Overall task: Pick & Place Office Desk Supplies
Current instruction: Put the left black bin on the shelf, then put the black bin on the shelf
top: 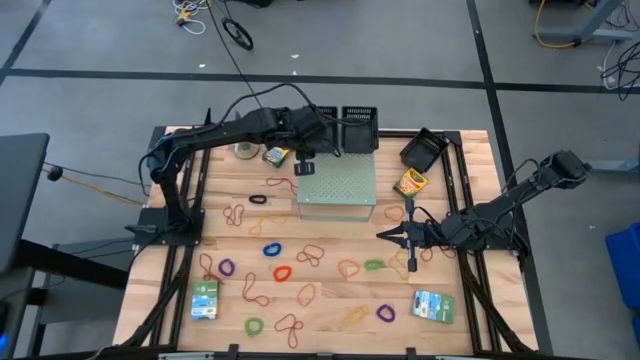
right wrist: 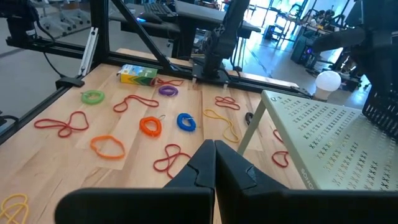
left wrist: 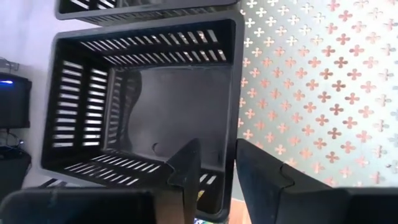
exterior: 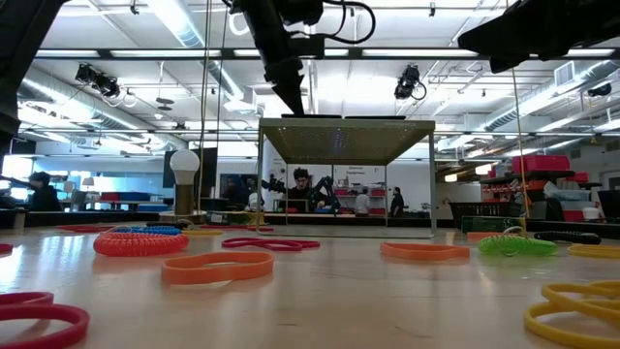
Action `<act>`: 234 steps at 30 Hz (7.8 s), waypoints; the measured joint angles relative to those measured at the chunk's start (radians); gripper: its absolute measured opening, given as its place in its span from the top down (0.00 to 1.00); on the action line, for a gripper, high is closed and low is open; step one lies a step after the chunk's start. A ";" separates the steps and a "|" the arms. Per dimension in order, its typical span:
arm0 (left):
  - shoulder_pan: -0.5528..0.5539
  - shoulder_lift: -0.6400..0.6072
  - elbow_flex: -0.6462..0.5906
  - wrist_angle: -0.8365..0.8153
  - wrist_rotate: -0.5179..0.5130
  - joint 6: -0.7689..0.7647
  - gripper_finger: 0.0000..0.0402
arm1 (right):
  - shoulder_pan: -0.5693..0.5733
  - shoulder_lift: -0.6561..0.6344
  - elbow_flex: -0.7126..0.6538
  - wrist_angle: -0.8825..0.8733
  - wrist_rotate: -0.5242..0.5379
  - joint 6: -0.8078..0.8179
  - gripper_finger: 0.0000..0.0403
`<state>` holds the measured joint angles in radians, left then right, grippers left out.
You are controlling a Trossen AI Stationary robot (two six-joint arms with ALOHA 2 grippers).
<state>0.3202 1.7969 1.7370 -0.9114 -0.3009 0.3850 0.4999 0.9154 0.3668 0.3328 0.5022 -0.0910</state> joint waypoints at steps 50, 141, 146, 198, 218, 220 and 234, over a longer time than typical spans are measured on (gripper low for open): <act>-0.152 -0.986 -1.463 1.346 0.289 -0.353 0.98 | 0.000 0.000 0.000 0.067 0.164 0.081 0.99; -0.032 -1.003 -1.662 1.664 0.283 -0.419 0.98 | -1.535 0.275 0.215 -0.926 -0.290 0.998 0.68; -0.032 -1.003 -1.662 1.664 0.283 -0.419 0.98 | -1.542 0.295 0.215 -0.894 -0.292 1.000 0.67; -0.032 -1.003 -1.662 1.664 0.282 -0.419 0.98 | -1.360 0.116 0.239 -0.867 -0.002 0.780 0.96; -0.032 -1.003 -1.662 1.664 0.282 -0.419 0.98 | -0.738 -0.099 0.764 -1.152 0.105 0.544 0.97; -0.032 -1.003 -1.662 1.664 0.283 -0.419 0.98 | -0.639 -0.069 0.766 -1.167 0.051 0.525 0.97; -0.032 -1.003 -1.662 1.664 0.283 -0.419 0.98 | -0.139 0.451 0.766 -0.994 -0.294 0.599 0.97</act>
<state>0.2886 0.7937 0.0751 0.7525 -0.0183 -0.0344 0.3608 1.3665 1.1324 -0.6614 0.2080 0.5076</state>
